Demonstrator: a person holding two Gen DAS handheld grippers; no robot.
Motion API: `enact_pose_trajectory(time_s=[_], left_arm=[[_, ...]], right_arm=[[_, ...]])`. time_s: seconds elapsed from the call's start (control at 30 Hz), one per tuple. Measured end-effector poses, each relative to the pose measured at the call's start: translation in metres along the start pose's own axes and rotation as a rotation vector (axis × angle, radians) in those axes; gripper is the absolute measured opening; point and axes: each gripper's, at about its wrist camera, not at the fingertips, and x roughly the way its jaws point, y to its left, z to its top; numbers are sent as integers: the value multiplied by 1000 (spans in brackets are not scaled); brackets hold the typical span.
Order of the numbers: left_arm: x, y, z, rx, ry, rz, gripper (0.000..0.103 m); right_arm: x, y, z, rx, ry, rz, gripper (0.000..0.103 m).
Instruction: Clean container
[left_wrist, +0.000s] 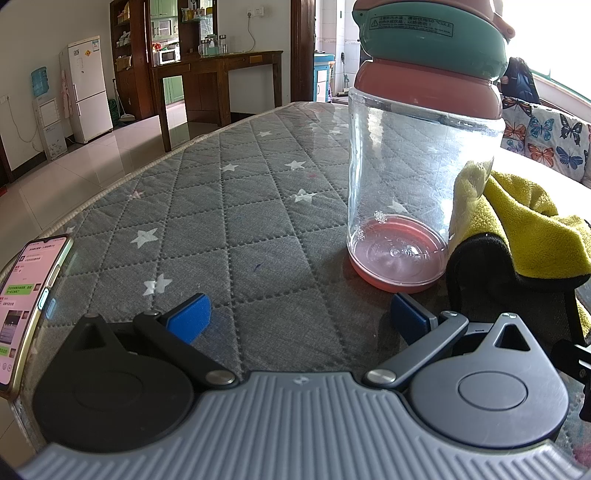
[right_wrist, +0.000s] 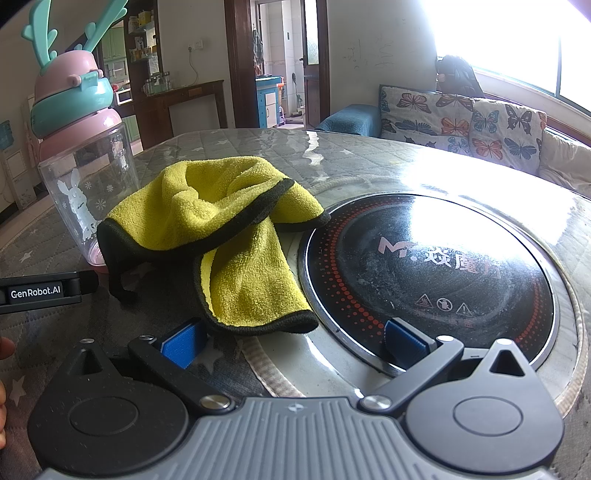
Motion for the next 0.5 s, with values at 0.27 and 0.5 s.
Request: enact_pose_trajectory(time_s=[0.27, 0.5], left_arm=[[0, 1, 0, -3, 0, -2, 103], [1, 0, 0, -2, 0, -2, 103]], right_arm=[[0, 0, 0, 0, 0, 0, 103], [-1, -1, 1, -3, 1, -2, 103]])
